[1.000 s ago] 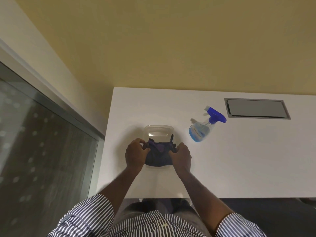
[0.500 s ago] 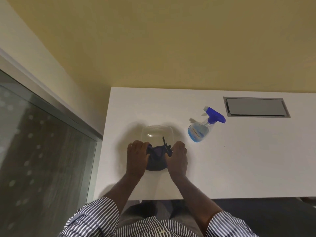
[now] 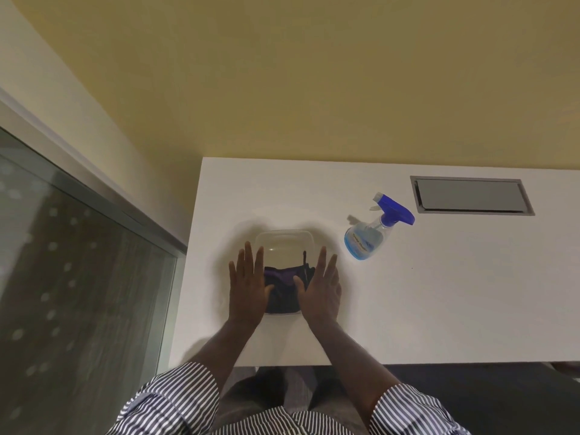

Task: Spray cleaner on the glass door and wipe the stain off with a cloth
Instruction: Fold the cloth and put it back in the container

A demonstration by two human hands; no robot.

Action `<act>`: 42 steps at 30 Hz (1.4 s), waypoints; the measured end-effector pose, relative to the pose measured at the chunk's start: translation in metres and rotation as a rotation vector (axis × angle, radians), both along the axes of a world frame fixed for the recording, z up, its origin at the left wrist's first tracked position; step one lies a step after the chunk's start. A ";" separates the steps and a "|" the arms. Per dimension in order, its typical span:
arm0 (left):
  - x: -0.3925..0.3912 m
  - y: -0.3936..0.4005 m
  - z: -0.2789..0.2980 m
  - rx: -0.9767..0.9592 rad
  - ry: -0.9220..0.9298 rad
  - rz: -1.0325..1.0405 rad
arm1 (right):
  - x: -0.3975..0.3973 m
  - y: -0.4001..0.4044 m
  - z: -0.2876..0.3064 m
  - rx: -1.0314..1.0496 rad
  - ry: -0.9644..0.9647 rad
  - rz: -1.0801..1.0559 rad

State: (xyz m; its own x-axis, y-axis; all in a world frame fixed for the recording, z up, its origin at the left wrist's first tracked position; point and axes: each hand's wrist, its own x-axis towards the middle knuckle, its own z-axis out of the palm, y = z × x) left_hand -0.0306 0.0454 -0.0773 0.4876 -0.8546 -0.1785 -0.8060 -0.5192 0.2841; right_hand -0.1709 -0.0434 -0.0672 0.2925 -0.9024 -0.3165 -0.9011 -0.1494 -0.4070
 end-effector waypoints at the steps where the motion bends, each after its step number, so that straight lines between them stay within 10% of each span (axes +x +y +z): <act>1: 0.001 0.000 0.001 -0.031 0.023 0.002 | -0.002 -0.001 0.000 -0.012 -0.009 0.009; 16: -0.017 -0.061 0.034 -0.337 0.154 -0.114 | -0.038 -0.030 0.026 -0.290 -0.276 -0.224; 42: -0.112 -0.199 0.079 -0.369 0.928 -0.232 | -0.062 -0.155 0.080 0.006 -1.029 -0.429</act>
